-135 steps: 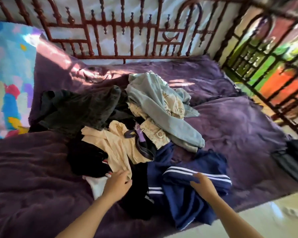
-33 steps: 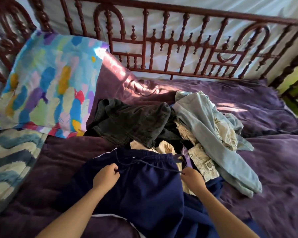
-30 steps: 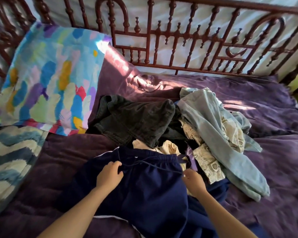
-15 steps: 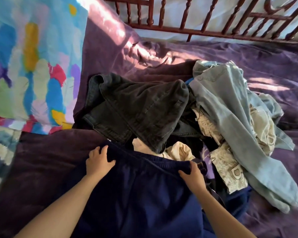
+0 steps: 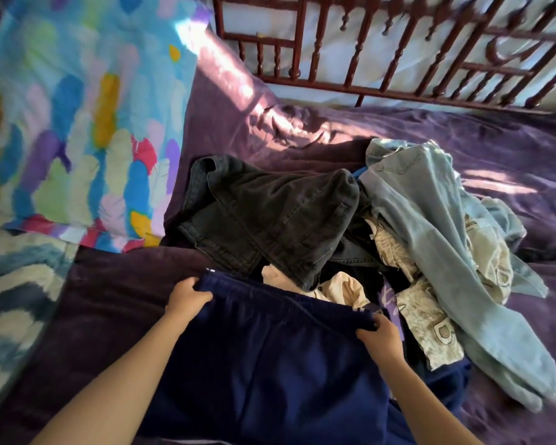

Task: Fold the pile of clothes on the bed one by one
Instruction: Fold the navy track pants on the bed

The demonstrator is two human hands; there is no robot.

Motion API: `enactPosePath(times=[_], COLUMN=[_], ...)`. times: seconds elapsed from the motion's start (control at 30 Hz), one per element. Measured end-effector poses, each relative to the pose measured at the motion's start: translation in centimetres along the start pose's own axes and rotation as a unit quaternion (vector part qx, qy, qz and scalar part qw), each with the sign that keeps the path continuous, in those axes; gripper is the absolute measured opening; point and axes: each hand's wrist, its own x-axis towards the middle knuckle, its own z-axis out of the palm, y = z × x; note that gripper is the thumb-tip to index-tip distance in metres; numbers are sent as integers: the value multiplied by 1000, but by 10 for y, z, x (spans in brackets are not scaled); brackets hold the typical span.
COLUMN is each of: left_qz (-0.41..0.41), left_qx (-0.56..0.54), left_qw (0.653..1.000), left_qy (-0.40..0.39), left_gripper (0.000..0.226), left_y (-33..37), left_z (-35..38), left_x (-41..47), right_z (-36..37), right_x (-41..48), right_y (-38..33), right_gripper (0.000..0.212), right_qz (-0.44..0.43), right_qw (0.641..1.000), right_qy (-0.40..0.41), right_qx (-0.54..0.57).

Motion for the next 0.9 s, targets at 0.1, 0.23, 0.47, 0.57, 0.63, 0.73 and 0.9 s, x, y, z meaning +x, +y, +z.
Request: enactPosePath(times=[0.1,0.23,0.47,0.57,0.63,0.73,0.9], left_qz=[59,129,220,218,197,137,92], left_qx=[-48,-128,-316,-343,-331,-280,-240], left_qw=[997,982,920,910,918,944,964], left_qy=[21,54,75,86,90,104,61], left_gripper=[25,29,12,12,11,14,13], left_y=[9,26,39,18,-8,-56,-117], left_z=[-26,-68,-133,-138,-131,-112,-101], left_x=[-42,-103,-210,-236,-244,-244,-236], right_z=[-18,-57,-128,-133,-119,-82,-34], right_x=[-17,-40,-108,-128,-127,-117,-120], right_y=[-17,-58,-146,-152,-139,-104,-77], right_gripper=[11,13,9,10,10,9,14], right_qz=[-27,-98,-293,-335,-326,-289,-223], right_qw=[999,990,930,916,928,954,974], right_qy=[24,61,130,119,93,52,25], right_qx=[24,76,177,187,151,55,-33])
